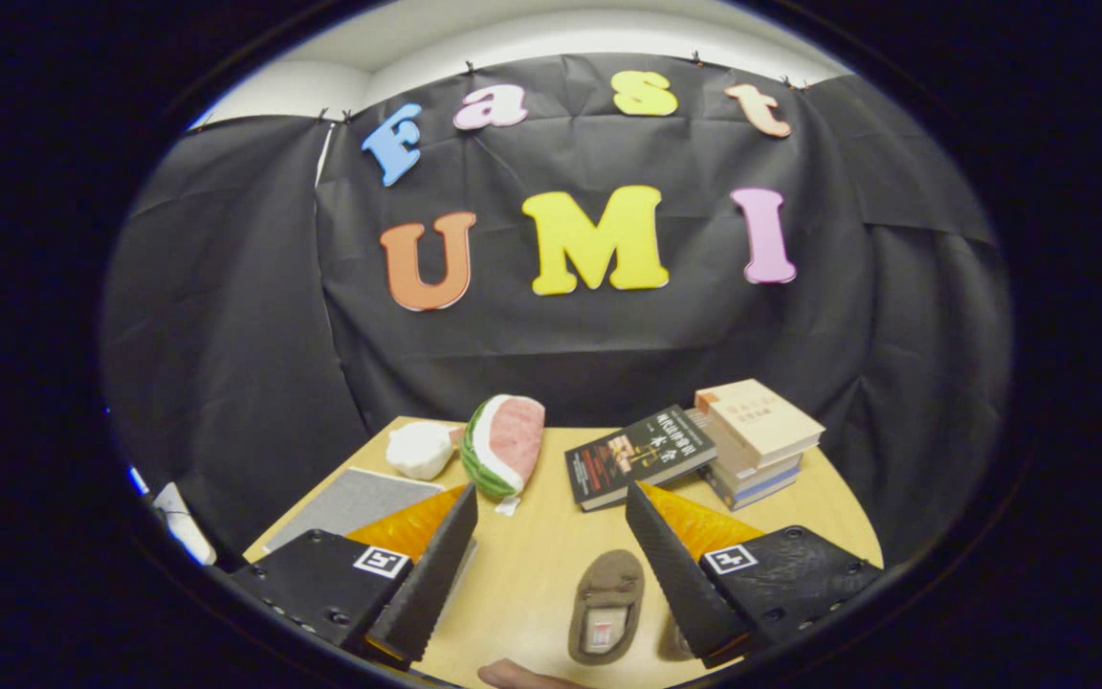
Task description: Open the storage box then place both shoes into the box .Put the left shoe in first, then the right shoe, with the right side of both shoes facing outward in a uniform manner.
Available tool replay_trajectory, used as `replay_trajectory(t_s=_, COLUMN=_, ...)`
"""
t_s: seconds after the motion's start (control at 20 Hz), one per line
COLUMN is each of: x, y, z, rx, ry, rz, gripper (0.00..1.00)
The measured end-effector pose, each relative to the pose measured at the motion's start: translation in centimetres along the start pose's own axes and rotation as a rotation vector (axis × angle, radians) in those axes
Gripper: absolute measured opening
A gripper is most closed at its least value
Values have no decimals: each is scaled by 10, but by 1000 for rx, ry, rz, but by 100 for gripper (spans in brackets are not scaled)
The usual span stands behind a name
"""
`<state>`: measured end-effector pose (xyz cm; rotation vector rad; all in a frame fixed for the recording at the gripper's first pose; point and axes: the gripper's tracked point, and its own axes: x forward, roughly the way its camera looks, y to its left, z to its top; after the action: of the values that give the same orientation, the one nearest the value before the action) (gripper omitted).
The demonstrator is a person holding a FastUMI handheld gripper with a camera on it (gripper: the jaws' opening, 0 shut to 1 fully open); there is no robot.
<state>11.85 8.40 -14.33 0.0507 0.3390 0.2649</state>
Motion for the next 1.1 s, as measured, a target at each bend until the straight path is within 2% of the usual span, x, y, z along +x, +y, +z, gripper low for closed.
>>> replay_trajectory(t_s=0.25, x=50, y=44, z=-38, rx=30, ry=119, rz=132, gripper=96)
replay_trajectory(t_s=0.55, x=88, y=107, z=-99, rx=200, ry=345, rz=365, gripper=96)
replay_trajectory(t_s=0.8, x=102, y=125, z=-149, rx=312, ry=515, rz=437, gripper=95)
replay_trajectory(t_s=1.1, x=101, y=132, z=-154, rx=461, ry=611, rz=501, gripper=100)
